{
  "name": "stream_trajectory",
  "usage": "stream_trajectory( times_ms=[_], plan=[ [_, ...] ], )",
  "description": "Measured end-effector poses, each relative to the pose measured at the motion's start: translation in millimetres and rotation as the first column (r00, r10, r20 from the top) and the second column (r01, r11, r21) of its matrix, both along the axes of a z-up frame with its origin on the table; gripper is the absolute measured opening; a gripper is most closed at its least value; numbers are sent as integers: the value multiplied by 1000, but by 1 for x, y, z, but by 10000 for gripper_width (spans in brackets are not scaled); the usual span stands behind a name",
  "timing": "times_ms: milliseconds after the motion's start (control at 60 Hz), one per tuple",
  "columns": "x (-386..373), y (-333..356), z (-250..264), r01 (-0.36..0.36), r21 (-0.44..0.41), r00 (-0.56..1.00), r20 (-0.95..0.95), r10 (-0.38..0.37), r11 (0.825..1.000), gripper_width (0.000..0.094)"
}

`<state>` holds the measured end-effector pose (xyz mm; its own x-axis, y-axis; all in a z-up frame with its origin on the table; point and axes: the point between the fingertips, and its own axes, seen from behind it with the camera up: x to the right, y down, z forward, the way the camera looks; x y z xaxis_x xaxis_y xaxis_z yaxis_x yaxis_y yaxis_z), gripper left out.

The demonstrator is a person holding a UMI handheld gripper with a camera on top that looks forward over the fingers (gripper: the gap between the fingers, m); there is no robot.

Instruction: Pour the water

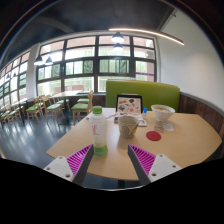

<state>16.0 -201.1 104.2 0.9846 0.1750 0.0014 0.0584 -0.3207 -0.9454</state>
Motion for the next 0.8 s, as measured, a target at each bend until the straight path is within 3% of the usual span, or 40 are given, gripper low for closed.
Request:
stream_trajectory(
  times_ms=[233, 400, 417, 467, 717, 800],
  plan=[
    [-50, 88, -27, 50, -23, 998, -32, -51, 998, 803],
    [-63, 142, -34, 95, 18, 995, -6, -95, 995, 781],
    [-66, 143, -35, 96, 18, 995, -1, -96, 995, 759],
    [-67, 149, -48, 103, -3, 994, 36, -103, 995, 449],
    [-73, 171, -43, 56, 96, 986, 154, -71, 994, 331],
    [-84, 172, -44, 61, 54, 992, 109, -67, 997, 330]
  ],
)
